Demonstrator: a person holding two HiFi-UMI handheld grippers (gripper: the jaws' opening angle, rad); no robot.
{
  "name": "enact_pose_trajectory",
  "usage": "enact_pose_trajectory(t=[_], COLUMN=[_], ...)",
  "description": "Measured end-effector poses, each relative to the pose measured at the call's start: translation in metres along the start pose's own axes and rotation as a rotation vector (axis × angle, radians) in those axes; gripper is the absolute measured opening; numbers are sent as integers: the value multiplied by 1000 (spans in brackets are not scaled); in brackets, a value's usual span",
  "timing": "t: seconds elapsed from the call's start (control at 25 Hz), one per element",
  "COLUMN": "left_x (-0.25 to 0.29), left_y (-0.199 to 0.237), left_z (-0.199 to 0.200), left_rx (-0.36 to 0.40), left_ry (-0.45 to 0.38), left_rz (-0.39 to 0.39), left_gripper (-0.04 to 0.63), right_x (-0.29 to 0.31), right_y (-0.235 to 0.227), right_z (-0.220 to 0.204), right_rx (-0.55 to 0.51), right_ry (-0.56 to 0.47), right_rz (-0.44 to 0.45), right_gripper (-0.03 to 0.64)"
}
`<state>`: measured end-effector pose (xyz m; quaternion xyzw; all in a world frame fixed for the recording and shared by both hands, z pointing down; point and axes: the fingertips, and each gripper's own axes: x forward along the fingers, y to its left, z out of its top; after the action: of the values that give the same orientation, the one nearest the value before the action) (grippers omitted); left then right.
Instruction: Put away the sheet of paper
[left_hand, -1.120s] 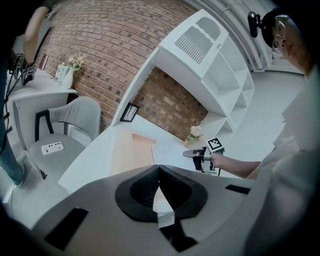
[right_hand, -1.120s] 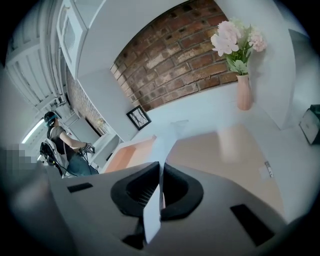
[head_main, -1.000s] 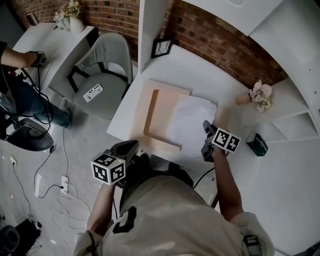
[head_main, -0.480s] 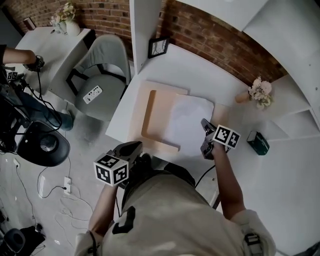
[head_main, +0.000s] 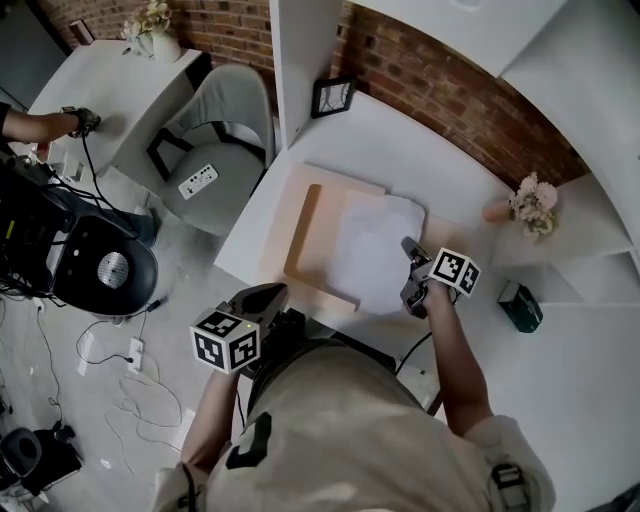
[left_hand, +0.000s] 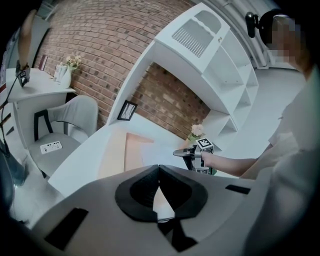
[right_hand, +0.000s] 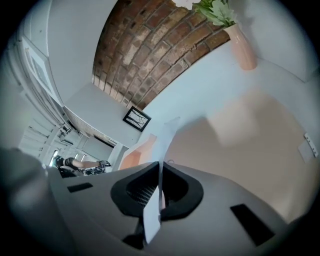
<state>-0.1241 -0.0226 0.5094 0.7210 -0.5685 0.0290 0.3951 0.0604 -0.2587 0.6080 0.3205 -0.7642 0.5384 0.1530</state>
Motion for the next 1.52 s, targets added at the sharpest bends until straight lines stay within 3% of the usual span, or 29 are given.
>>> enact_pose_trajectory(t=[1.52], left_x=[1], left_y=[31], left_z=[8], left_rx=[-26], left_ry=[13], left_rz=[4], left_gripper=[17], right_x=[48], right_y=[29], right_z=[-19], right_rx=[88], right_ry=[49], right_rz=[56], right_gripper=[28])
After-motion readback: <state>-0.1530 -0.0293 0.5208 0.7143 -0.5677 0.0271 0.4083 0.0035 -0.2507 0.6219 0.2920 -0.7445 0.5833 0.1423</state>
